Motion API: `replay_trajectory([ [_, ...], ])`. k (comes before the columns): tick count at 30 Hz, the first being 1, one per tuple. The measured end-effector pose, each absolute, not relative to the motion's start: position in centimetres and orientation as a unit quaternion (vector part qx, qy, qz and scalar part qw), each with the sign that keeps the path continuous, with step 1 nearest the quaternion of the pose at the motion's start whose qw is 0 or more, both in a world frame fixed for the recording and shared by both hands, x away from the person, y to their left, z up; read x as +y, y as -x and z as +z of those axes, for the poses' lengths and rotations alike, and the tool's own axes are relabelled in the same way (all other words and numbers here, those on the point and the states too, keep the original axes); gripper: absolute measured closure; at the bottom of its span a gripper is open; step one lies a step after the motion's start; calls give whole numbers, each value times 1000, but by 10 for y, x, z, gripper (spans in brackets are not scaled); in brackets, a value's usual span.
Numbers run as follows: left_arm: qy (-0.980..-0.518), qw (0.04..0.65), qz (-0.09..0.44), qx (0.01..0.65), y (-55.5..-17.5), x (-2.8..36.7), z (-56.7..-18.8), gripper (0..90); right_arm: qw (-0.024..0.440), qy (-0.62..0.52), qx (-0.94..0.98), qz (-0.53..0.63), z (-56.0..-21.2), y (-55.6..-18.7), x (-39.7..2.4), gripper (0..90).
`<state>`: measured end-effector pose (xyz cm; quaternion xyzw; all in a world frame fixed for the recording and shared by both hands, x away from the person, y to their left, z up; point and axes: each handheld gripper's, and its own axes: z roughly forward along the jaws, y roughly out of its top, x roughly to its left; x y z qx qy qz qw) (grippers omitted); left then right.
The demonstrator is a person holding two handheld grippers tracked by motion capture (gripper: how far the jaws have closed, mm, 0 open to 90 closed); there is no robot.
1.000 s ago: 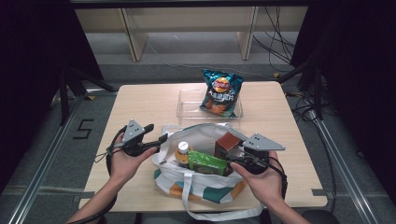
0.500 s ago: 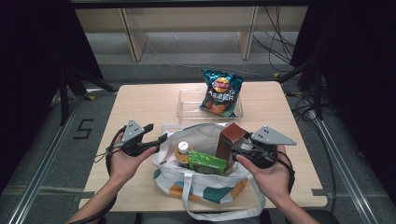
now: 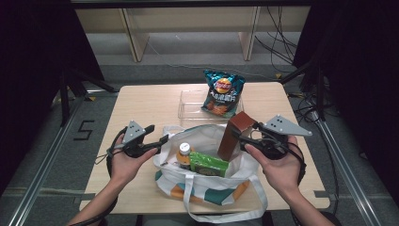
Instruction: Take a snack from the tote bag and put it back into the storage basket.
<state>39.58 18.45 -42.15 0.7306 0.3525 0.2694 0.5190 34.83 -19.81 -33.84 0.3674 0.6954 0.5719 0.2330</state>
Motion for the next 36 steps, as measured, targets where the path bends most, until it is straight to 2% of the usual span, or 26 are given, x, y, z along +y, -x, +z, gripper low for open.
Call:
replay_trajectory([
  [36, -729, 522, 270, 352, -397, 185, -422, 325, 282, -371, 658, 592, -278, -371, -215, 394],
])
